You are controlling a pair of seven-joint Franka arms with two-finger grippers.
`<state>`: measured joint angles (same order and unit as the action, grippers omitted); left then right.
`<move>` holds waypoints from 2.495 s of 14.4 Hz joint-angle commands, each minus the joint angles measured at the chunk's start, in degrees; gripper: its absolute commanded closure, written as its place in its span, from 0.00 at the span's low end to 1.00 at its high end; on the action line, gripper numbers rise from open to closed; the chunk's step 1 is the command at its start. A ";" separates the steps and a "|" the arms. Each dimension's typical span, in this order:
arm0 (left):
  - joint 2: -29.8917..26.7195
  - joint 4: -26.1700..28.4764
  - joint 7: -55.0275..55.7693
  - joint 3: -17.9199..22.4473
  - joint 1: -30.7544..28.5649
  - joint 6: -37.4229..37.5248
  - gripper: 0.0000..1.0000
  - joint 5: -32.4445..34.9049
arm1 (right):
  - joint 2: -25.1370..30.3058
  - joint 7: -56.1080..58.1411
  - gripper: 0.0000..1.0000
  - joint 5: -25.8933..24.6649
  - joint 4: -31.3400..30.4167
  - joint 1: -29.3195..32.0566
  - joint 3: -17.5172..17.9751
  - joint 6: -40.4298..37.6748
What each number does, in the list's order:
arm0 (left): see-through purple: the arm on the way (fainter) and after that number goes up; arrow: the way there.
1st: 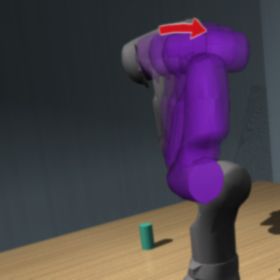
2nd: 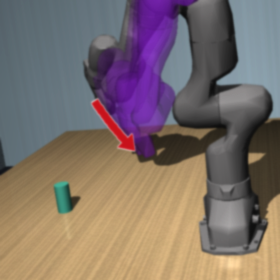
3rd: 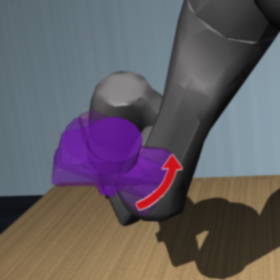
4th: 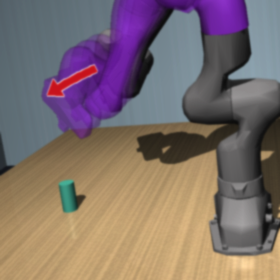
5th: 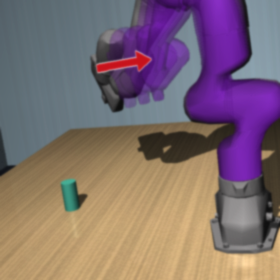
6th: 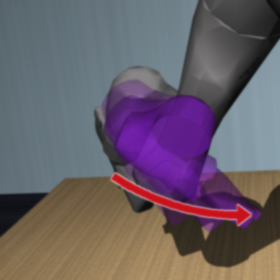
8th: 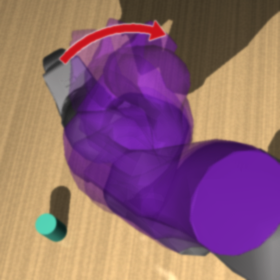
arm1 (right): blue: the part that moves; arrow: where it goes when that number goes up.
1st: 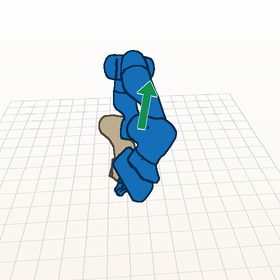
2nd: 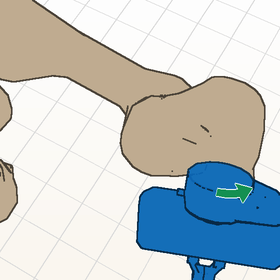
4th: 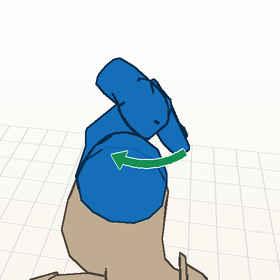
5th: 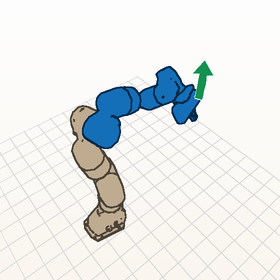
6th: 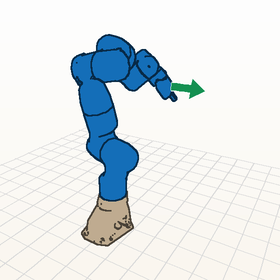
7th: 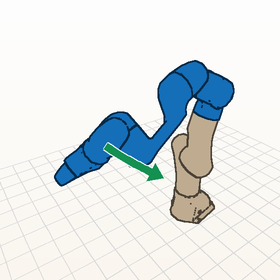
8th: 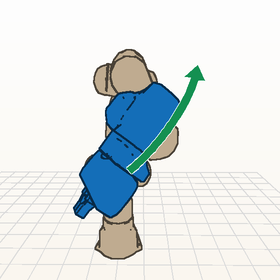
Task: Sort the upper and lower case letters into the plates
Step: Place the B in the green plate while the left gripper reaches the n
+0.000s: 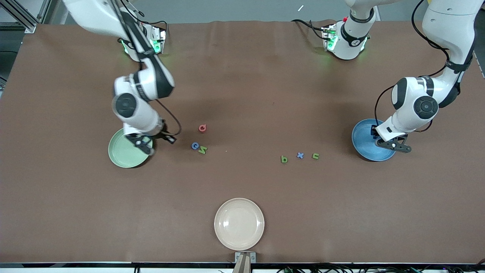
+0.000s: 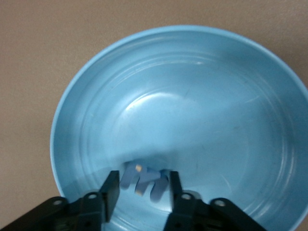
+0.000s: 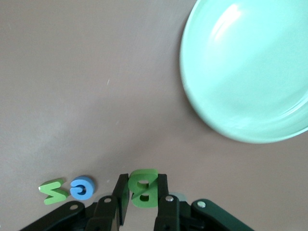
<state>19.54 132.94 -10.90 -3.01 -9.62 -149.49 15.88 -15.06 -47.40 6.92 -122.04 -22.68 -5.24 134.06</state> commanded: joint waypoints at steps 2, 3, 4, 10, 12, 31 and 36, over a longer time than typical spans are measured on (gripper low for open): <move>-2.31 -0.83 2.18 -4.53 -0.22 0.50 0.01 0.91 | 3.02 14.84 0.99 -0.24 -3.11 8.95 0.76 -1.08; -2.31 -2.40 5.68 -6.72 -0.22 2.43 0.01 0.82 | 2.85 17.31 0.99 -0.24 -3.73 10.62 0.76 -0.91; -2.31 -3.98 9.11 -8.83 -0.22 4.10 0.01 0.74 | 2.59 19.25 0.99 -0.24 -4.26 11.94 0.76 -0.56; 3.03 -12.69 29.94 -17.64 2.32 9.92 0.01 0.29 | 0.39 22.96 0.98 -0.24 -6.18 15.82 0.76 1.19; 5.23 -14.89 34.61 -17.64 5.04 9.83 0.01 0.29 | -0.57 23.05 0.98 -0.24 -7.68 15.91 0.76 4.00; 17.46 -24.30 42.37 -17.29 10.24 9.04 0.54 2.93 | -3.57 9.89 0.00 0.64 2.51 7.93 1.46 -6.72; 17.64 -24.83 45.78 -17.29 10.33 8.95 0.83 3.02 | -6.19 5.47 0.00 0.73 2.42 1.15 1.46 3.29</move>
<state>36.35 109.06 32.23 -20.49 0.27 -140.44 17.50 -19.92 -41.22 7.09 -119.12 -20.39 -3.43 133.92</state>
